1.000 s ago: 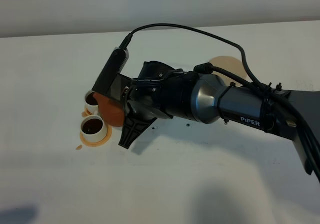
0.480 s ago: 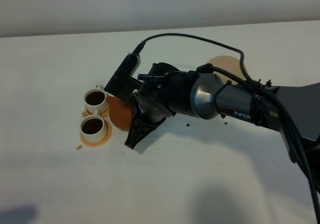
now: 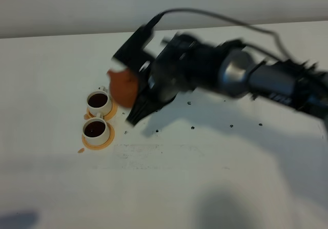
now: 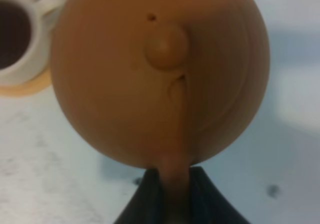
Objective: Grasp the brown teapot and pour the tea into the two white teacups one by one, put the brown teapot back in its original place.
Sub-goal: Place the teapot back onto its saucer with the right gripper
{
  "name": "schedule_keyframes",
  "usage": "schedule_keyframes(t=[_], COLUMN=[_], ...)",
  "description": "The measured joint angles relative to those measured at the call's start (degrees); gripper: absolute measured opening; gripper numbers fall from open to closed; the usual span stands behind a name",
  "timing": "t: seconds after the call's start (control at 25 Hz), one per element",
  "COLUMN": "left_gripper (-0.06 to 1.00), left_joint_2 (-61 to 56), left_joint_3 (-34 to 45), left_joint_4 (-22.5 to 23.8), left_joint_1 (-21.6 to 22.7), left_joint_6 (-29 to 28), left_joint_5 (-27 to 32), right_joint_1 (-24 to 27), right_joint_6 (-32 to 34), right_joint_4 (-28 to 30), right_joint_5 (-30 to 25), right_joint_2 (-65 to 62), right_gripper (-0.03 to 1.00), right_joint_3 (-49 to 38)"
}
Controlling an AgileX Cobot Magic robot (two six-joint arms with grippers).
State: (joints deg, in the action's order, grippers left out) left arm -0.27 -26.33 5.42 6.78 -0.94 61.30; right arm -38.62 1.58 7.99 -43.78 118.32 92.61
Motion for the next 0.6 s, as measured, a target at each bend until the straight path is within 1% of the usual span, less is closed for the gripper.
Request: schedule_keyframes(t=[0.2, 0.44, 0.6], left_gripper=[0.27, 0.27, 0.27], left_joint_2=[0.0, 0.0, 0.0], left_joint_3=[0.0, 0.0, 0.0], left_joint_4=[0.0, 0.0, 0.0], left_joint_1=[0.0, 0.0, 0.0], left_joint_6=[0.0, 0.0, 0.0], left_joint_5=[0.0, 0.0, 0.0], right_joint_1=[6.8, 15.2, 19.4], right_joint_6=[0.0, 0.0, 0.0], right_joint_4=[-0.6, -3.4, -3.6], right_joint_5=[-1.8, -2.5, -2.8], right_joint_2=[-3.0, -4.0, -4.0], right_gripper=[0.09, 0.09, 0.09], right_joint_3=[0.1, 0.1, 0.1])
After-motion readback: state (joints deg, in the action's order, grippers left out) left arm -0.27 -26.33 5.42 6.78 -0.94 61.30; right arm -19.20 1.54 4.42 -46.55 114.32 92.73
